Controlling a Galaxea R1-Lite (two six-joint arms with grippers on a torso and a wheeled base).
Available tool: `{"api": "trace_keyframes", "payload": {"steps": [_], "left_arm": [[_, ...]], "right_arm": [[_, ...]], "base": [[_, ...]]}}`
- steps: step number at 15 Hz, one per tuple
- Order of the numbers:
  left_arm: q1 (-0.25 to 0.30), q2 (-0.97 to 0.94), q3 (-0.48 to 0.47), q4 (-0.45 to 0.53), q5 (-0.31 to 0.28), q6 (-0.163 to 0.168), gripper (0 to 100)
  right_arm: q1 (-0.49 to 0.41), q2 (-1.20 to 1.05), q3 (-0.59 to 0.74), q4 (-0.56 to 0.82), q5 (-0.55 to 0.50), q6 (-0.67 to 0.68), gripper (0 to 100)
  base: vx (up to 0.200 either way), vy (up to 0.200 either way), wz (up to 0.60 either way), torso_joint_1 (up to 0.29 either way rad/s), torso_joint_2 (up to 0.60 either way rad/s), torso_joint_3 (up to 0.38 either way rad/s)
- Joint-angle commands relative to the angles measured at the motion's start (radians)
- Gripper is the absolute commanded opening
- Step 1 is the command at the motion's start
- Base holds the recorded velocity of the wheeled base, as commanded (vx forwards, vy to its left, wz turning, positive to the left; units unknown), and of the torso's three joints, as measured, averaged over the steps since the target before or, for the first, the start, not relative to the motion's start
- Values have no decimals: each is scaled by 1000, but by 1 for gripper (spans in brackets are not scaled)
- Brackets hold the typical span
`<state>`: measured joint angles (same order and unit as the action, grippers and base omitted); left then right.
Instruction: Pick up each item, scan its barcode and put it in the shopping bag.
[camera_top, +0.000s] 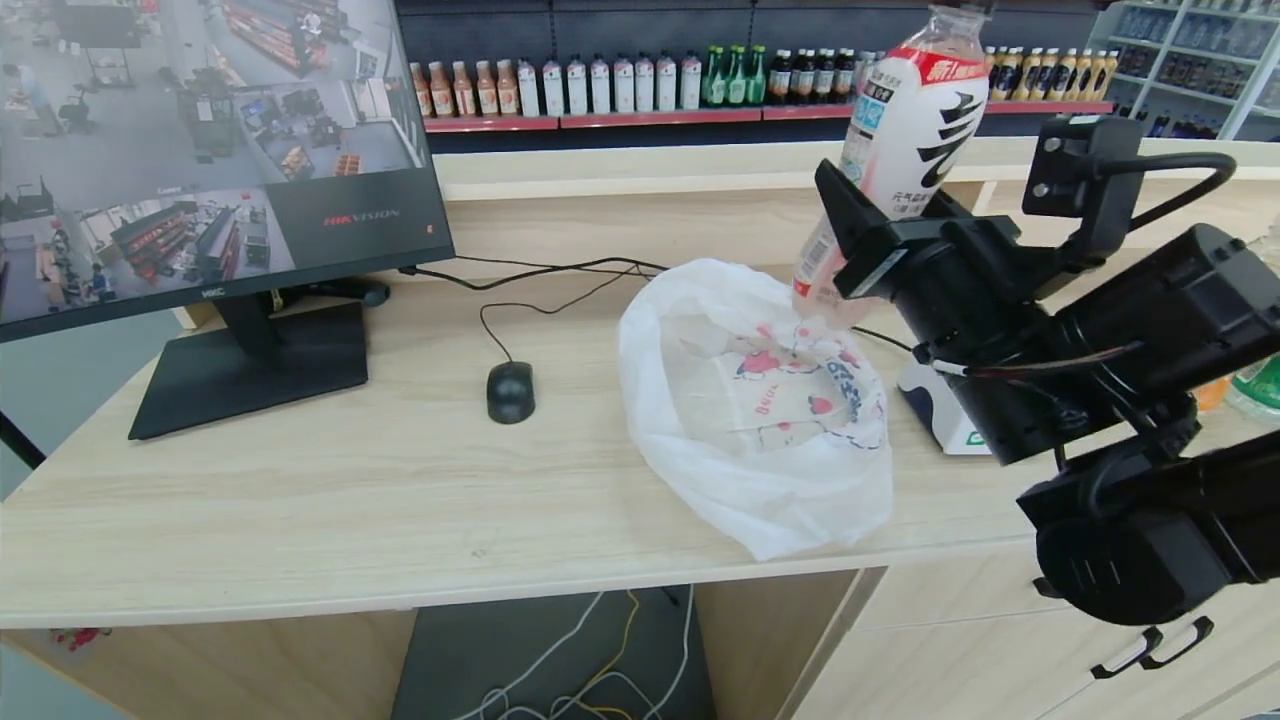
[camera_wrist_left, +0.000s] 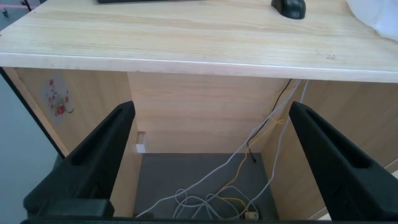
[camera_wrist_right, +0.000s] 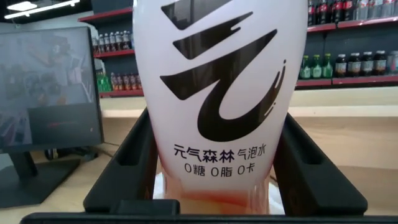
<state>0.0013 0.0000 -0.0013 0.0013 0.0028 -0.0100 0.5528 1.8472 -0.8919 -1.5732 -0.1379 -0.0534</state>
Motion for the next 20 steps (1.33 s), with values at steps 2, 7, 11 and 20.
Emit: {"api": "trace_keyframes", "payload": {"steps": [2,7,11,20], "left_arm": [[0,0,0,0,0,-1,100],[0,0,1,0,0,-1,100],[0,0,0,0,0,-1,100],[0,0,0,0,0,-2,100]], "right_arm": [[7,107,-108,2,17,-2,0],[6,159,-209,137,21,-2,0],[4,204,-260,190,21,-2,0],[-16,305,-427,269,15,-109,0]], "base": [[0,0,0,0,0,0],[0,0,0,0,0,0],[0,0,0,0,0,0],[0,0,0,0,0,0]]}}
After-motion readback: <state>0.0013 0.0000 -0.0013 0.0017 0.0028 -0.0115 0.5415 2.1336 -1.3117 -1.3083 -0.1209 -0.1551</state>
